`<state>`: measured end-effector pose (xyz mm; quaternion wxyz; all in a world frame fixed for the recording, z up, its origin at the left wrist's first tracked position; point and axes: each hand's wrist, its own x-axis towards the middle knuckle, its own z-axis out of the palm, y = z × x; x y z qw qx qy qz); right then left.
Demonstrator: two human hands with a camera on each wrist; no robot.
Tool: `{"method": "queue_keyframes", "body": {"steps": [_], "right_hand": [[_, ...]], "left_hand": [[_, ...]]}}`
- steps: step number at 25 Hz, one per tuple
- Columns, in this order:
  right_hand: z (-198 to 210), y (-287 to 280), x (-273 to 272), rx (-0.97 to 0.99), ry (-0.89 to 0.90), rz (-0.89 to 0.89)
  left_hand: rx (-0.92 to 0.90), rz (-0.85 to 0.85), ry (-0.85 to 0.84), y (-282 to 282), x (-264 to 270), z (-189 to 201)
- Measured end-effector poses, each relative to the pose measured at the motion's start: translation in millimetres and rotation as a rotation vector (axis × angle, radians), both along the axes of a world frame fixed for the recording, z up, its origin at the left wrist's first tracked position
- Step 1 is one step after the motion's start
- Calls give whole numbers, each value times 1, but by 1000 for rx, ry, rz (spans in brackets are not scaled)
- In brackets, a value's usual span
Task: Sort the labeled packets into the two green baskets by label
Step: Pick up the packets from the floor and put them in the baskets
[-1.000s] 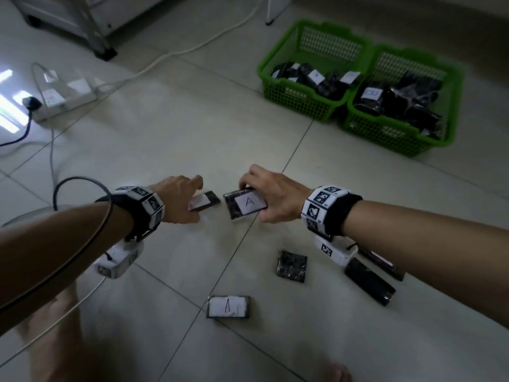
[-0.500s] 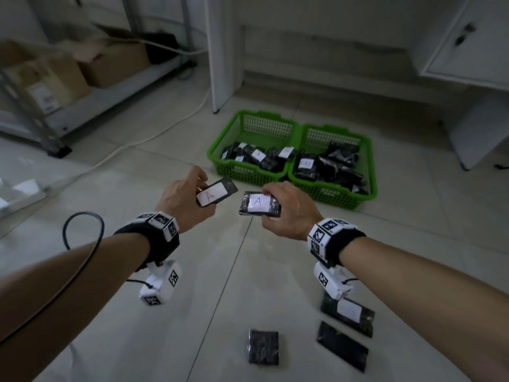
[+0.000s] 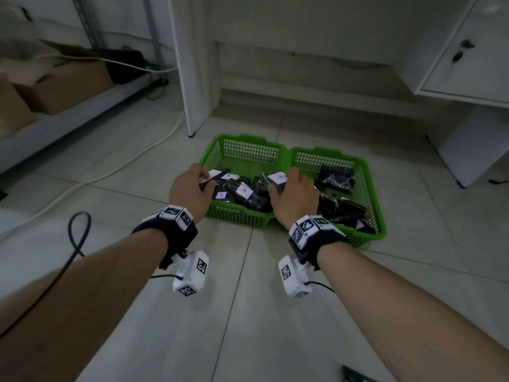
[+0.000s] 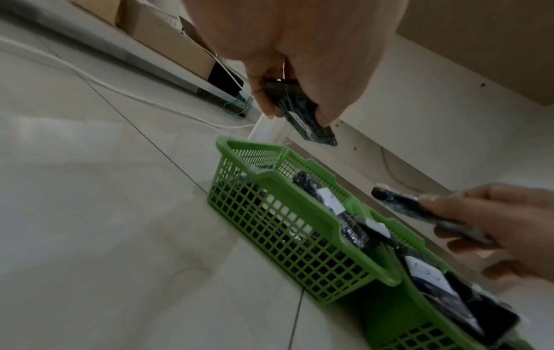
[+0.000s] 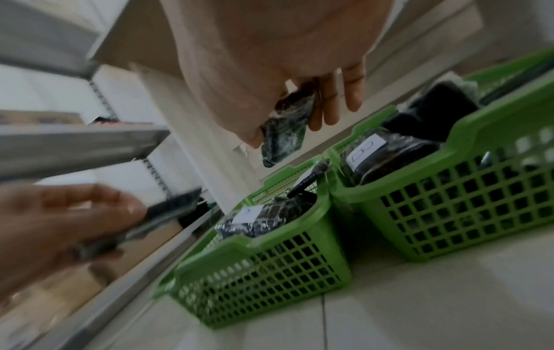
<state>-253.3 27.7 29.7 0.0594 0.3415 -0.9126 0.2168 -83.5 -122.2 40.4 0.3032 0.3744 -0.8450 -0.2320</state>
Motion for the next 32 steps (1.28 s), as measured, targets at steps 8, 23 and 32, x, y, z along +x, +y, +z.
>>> {"method": "queue_keyframes", "body": {"steps": [8, 23, 32], "right_hand": [[-37, -72, -13, -92, -223, 106], [-43, -59, -39, -153, -265, 209], [-57, -62, -29, -29, -221, 367]], "left_hand": [[34, 2, -125, -44, -29, -59], [-46, -275, -298, -39, -31, -80], [-53, -220, -386, -32, -36, -83]]}}
